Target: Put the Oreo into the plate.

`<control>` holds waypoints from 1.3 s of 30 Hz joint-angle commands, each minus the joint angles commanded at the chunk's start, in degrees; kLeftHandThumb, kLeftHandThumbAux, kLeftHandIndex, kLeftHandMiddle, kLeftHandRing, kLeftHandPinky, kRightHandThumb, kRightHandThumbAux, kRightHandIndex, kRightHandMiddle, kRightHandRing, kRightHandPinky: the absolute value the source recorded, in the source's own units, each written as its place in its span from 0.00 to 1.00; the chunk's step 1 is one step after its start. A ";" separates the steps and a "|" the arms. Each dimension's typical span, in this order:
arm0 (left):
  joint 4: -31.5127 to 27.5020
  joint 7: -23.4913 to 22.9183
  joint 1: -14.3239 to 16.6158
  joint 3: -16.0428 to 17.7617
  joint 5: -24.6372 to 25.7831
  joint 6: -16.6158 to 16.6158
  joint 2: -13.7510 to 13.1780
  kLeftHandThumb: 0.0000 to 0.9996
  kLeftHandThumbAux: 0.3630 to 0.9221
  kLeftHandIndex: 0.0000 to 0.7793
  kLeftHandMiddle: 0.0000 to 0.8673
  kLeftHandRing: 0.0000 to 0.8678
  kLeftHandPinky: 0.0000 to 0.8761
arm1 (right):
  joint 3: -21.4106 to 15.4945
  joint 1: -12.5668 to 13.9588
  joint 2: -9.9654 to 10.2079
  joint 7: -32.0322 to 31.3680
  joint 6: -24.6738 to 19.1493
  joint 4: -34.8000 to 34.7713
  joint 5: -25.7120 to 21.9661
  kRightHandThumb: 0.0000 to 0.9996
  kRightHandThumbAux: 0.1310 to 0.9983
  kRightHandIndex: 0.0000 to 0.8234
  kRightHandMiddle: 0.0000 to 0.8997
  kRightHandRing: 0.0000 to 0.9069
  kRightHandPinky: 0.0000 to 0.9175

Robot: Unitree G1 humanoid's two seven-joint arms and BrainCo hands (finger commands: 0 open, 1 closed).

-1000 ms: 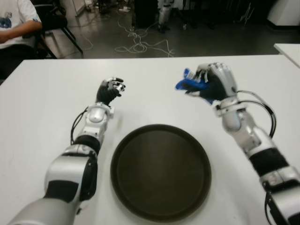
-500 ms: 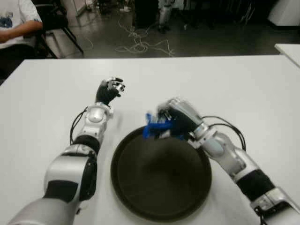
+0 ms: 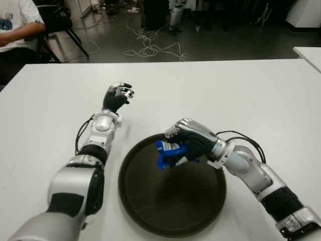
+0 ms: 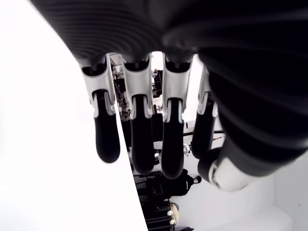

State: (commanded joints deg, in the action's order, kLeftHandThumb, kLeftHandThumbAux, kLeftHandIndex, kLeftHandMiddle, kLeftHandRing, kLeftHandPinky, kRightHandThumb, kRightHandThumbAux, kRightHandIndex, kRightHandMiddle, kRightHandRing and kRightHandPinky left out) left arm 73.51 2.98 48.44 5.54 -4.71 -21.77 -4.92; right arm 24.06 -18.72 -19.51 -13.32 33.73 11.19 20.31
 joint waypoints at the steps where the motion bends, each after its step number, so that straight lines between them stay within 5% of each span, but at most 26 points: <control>1: 0.00 0.00 0.00 0.00 0.00 0.01 -0.01 0.82 0.58 0.48 0.53 0.46 0.53 | -0.09 0.03 0.04 -0.48 -0.11 -0.15 -0.20 0.01 0.83 0.79 0.85 0.87 0.85; 10: -0.04 0.09 -0.03 -0.10 -0.10 0.00 -0.03 0.82 0.58 0.47 0.53 0.46 0.52 | -0.51 0.43 -1.60 -8.43 -3.14 -4.25 -3.75 0.11 0.81 0.78 0.86 0.87 0.84; 20: -0.10 0.25 -0.01 -0.03 -0.01 -0.13 0.09 0.82 0.58 0.48 0.53 0.47 0.53 | -1.20 -0.48 -1.65 -8.05 -1.43 -1.12 -0.94 0.06 0.81 0.68 0.76 0.76 0.72; 24: -0.17 0.13 0.01 0.07 0.14 -0.21 0.24 0.82 0.58 0.48 0.53 0.47 0.52 | -1.08 -0.96 -1.63 -7.37 -0.75 0.66 0.47 0.02 0.80 0.60 0.62 0.63 0.57; 26: -0.18 0.03 0.03 0.17 0.27 -0.19 0.30 0.82 0.58 0.48 0.53 0.47 0.52 | -0.84 -1.33 -1.64 -7.96 -1.29 0.85 0.86 0.01 0.76 0.40 0.42 0.40 0.32; 31: -0.17 0.05 0.04 0.01 0.09 -0.31 0.26 0.82 0.58 0.48 0.53 0.46 0.52 | -0.09 -2.01 -2.22 -11.70 -4.19 0.02 0.54 0.00 0.71 0.17 0.18 0.15 0.09; 39: -0.24 0.14 0.05 -0.10 0.01 -0.28 0.29 0.82 0.58 0.49 0.52 0.44 0.50 | 0.54 -2.74 -2.83 -15.38 -6.35 -0.30 1.11 0.00 0.73 0.01 0.01 0.01 0.00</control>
State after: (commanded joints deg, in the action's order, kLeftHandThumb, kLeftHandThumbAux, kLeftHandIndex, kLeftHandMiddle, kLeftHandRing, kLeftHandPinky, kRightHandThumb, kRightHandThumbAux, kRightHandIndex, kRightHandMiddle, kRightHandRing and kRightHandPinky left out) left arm 73.28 3.12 48.49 5.44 -4.70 -22.05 -4.64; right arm 24.60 -21.47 -22.34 -28.70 27.38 10.89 21.43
